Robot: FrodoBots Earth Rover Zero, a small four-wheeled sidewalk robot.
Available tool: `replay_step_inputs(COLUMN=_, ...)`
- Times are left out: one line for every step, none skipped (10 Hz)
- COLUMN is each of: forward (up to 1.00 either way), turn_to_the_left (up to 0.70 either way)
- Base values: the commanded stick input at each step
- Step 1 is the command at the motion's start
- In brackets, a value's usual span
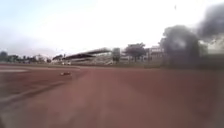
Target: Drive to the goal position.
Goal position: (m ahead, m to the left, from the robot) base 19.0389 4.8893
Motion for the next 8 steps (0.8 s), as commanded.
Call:
replay_step_inputs(forward=0.70, turn_to_the_left=0.00)
replay_step_inputs(forward=0.70, turn_to_the_left=0.00)
replay_step_inputs(forward=0.70, turn_to_the_left=0.00)
replay_step_inputs(forward=0.70, turn_to_the_left=0.00)
replay_step_inputs(forward=0.70, turn_to_the_left=0.00)
replay_step_inputs(forward=0.70, turn_to_the_left=0.00)
replay_step_inputs(forward=0.70, turn_to_the_left=0.00)
replay_step_inputs(forward=0.70, turn_to_the_left=0.00)
